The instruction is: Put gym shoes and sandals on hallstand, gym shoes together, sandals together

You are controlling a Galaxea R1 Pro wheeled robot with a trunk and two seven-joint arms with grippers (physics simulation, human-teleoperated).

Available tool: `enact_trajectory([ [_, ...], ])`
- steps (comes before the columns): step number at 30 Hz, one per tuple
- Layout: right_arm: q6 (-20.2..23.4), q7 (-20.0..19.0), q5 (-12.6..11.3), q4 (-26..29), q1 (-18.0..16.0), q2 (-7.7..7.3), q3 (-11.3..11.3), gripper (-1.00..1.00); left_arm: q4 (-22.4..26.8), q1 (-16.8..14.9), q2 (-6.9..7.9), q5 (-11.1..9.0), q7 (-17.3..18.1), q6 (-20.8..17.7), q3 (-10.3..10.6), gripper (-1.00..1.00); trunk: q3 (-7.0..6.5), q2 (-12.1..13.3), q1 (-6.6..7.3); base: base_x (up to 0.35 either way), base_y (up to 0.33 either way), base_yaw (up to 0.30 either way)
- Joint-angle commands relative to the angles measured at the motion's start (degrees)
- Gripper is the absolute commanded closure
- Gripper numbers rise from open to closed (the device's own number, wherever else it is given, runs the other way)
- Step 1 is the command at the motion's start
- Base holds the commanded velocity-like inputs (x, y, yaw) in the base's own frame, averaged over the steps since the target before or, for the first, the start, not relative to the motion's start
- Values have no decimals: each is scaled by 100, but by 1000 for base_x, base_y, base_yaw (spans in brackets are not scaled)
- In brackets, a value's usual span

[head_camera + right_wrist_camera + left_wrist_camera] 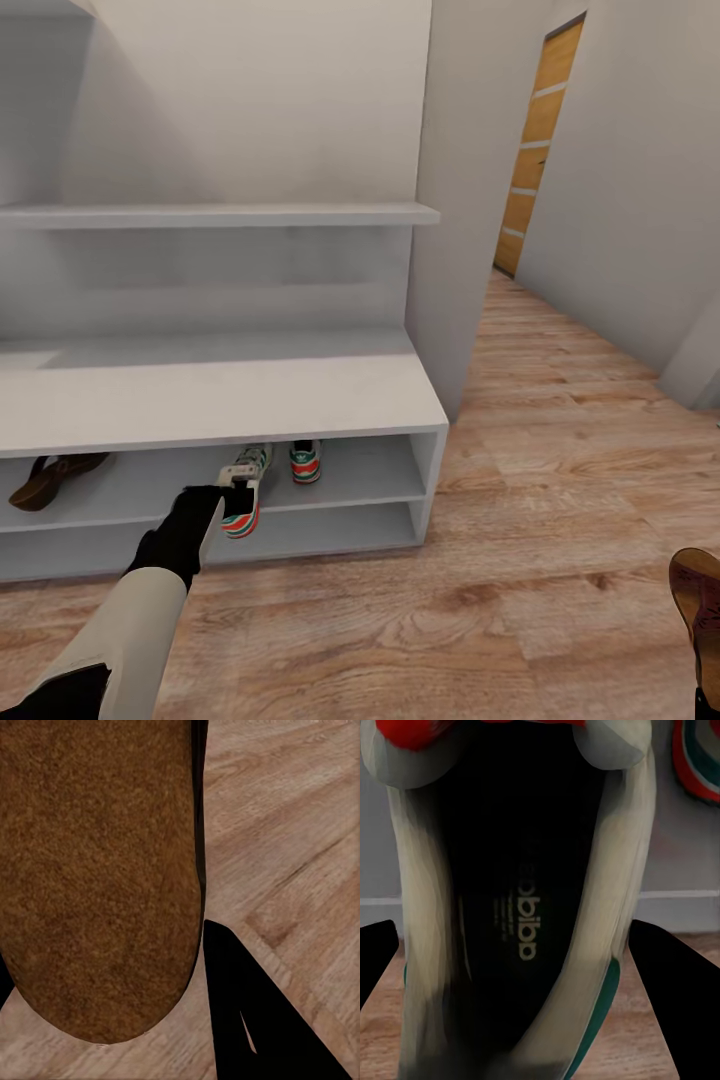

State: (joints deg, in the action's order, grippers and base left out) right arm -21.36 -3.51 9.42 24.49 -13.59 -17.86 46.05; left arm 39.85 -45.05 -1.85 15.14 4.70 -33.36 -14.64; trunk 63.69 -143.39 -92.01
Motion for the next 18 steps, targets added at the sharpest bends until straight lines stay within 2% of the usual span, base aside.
enact_trajectory([
  [1,-17,-36,25,-5,-6,2,46,100,0,-2,-8,60,48,-21,-37,100,5,-2,0,173,0,0],
  [5,-17,-36,25,-5,-9,2,47,100,-34,3,-8,66,48,-21,-38,100,5,-2,0,240,0,0],
  [14,-15,-36,25,-5,-11,2,46,100,-46,5,-8,65,48,-21,-39,100,5,-2,0,51,0,0],
  [18,-14,-36,25,-5,-9,2,46,100,-48,5,-8,68,49,-21,-39,100,5,-2,0,227,0,0],
])
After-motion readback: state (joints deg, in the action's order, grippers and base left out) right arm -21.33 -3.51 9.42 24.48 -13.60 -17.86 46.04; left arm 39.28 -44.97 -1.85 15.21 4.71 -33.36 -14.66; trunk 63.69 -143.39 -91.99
